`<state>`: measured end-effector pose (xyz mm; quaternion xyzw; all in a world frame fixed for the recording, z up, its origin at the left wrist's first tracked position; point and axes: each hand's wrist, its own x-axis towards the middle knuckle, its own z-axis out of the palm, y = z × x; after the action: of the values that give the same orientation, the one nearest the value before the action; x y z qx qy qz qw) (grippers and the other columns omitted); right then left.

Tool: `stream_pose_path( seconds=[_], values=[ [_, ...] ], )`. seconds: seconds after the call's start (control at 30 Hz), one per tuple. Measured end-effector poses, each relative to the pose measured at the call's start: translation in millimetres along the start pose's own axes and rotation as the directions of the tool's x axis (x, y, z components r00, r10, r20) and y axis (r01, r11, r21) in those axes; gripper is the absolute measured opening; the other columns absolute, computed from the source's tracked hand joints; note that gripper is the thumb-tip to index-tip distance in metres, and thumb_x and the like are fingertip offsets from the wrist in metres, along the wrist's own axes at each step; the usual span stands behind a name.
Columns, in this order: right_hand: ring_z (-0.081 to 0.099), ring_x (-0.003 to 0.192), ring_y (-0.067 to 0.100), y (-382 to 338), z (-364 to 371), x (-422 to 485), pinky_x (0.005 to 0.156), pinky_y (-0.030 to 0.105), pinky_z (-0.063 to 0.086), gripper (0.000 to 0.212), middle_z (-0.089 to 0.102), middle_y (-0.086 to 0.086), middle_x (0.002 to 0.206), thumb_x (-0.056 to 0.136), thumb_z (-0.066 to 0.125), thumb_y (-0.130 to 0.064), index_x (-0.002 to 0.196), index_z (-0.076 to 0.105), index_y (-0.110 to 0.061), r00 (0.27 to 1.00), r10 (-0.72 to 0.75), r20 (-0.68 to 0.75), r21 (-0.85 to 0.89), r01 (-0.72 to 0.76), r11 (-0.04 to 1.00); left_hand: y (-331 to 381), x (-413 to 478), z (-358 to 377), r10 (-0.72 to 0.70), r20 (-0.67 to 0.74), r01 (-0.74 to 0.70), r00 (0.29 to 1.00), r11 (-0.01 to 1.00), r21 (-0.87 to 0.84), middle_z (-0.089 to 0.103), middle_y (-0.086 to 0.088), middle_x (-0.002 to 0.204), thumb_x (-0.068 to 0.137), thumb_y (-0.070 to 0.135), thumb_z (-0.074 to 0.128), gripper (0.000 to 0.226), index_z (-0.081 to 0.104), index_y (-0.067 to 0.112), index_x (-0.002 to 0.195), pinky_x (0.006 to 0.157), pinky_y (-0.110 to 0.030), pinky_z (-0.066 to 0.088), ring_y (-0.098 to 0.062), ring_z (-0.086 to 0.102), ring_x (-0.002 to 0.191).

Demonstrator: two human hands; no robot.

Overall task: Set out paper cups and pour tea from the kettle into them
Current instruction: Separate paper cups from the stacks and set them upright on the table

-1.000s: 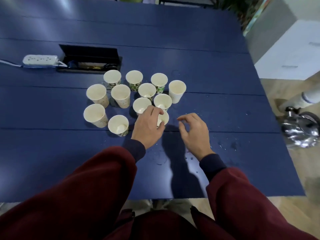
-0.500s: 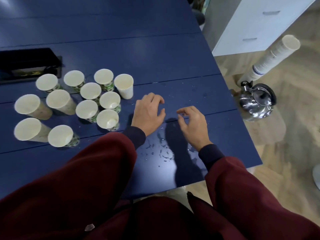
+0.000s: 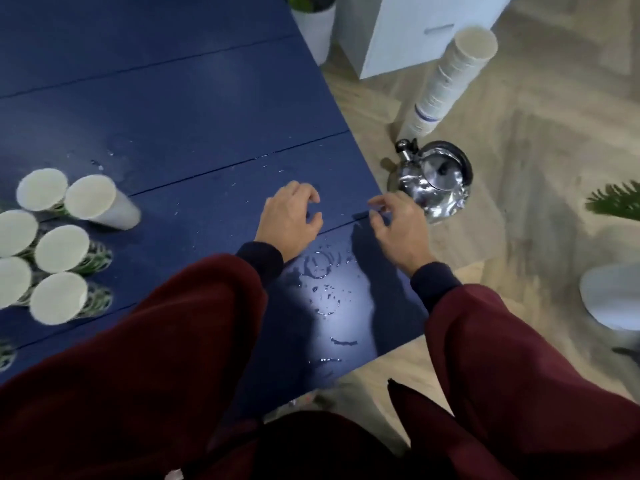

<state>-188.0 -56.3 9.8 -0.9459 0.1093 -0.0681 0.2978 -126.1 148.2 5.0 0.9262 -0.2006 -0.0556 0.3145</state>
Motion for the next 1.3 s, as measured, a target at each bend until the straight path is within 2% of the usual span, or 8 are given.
stream_pose_path(
  seconds=[0.33,0.47,0.57,0.77,0.93,1.07,1.17,1.3],
  values=[
    [0.064,0.100,0.026,79.7,-78.7,78.4,0.088,0.036,0.049,0.029,0.068,0.009,0.109,0.086,0.066,-0.024,0.111,0.067,-0.010,0.954,0.201,-0.224,0.094,-0.184,0.978,72.0,129.1,42.4,0.004,0.085,0.004,0.996,0.996,-0.087,0.059,-0.004,0.110,0.088,0.020,0.066,0.023,0.058,0.012,0.108,0.091,-0.044,0.048,-0.023,0.059,0.101],
    [0.061,0.104,0.024,121.5,-97.3,121.1,0.091,0.036,0.048,0.051,0.065,0.007,0.115,0.084,0.075,-0.029,0.126,0.056,-0.008,0.968,0.209,-0.139,0.100,-0.196,0.976,105.2,192.8,80.4,-0.128,0.106,0.143,0.986,0.978,-0.154,0.056,-0.003,0.112,0.081,0.025,0.073,0.040,0.055,0.013,0.114,0.093,-0.039,0.048,-0.025,0.057,0.106],
    [0.059,0.108,0.025,145.3,-105.2,148.5,0.094,0.043,0.049,0.067,0.062,0.007,0.118,0.080,0.081,-0.037,0.132,0.051,-0.007,0.976,0.196,-0.097,0.097,-0.187,0.978,122.3,228.0,107.2,-0.225,0.181,0.264,0.957,0.935,-0.237,0.054,-0.002,0.121,0.059,0.044,0.080,0.071,0.049,0.021,0.119,0.096,-0.044,0.051,-0.023,0.057,0.111],
    [0.051,0.129,0.023,158.4,-111.3,213.5,0.108,0.039,0.043,0.105,0.049,0.011,0.145,0.071,0.089,-0.043,0.151,0.030,-0.007,0.974,0.174,0.143,0.168,-0.197,0.966,123.4,274.7,145.7,-0.244,0.233,0.321,0.941,0.857,-0.402,0.058,0.009,0.131,0.038,0.050,0.093,0.110,0.043,0.027,0.134,0.100,-0.039,0.051,-0.013,0.059,0.118],
    [0.058,0.117,0.022,160.5,-99.9,238.5,0.100,0.040,0.049,0.108,0.061,0.005,0.129,0.063,0.083,-0.056,0.146,0.036,-0.006,0.975,0.104,0.197,0.281,-0.158,0.947,131.5,293.5,153.6,-0.149,0.290,0.278,0.945,0.834,-0.477,0.071,0.010,0.115,0.048,0.027,0.097,0.090,0.053,0.025,0.126,0.099,-0.041,0.053,-0.006,0.066,0.109],
    [0.067,0.104,0.021,168.9,-89.0,252.2,0.086,0.046,0.056,0.081,0.070,-0.006,0.115,0.064,0.071,-0.076,0.128,0.044,-0.036,0.975,0.082,0.207,0.175,-0.119,0.977,136.4,302.3,160.0,-0.091,0.353,0.254,0.931,0.858,-0.446,0.066,0.024,0.083,0.066,-0.016,0.079,0.053,0.062,0.020,0.101,0.072,-0.004,0.047,0.018,0.062,0.078],
    [0.068,0.098,0.020,171.8,-81.7,257.4,0.082,0.043,0.057,0.067,0.071,-0.010,0.107,0.065,0.066,-0.079,0.118,0.045,-0.042,0.973,0.079,0.217,0.137,-0.110,0.984,124.7,305.3,168.4,-0.148,0.342,0.288,0.928,0.868,-0.405,0.065,0.023,0.065,0.074,-0.007,0.077,0.038,0.065,0.027,0.085,0.064,-0.006,0.045,0.015,0.060,0.064],
    [0.064,0.107,0.014,171.4,-79.1,261.6,0.085,0.031,0.051,0.081,0.067,-0.007,0.121,0.073,0.076,-0.065,0.137,0.047,-0.025,0.967,0.078,0.241,0.226,-0.134,0.965,118.4,307.3,166.9,-0.122,0.307,0.259,0.944,0.849,-0.460,0.075,0.016,0.102,0.067,0.029,0.089,0.042,0.069,0.046,0.100,0.091,-0.033,0.057,-0.003,0.069,0.100]
  ],
)
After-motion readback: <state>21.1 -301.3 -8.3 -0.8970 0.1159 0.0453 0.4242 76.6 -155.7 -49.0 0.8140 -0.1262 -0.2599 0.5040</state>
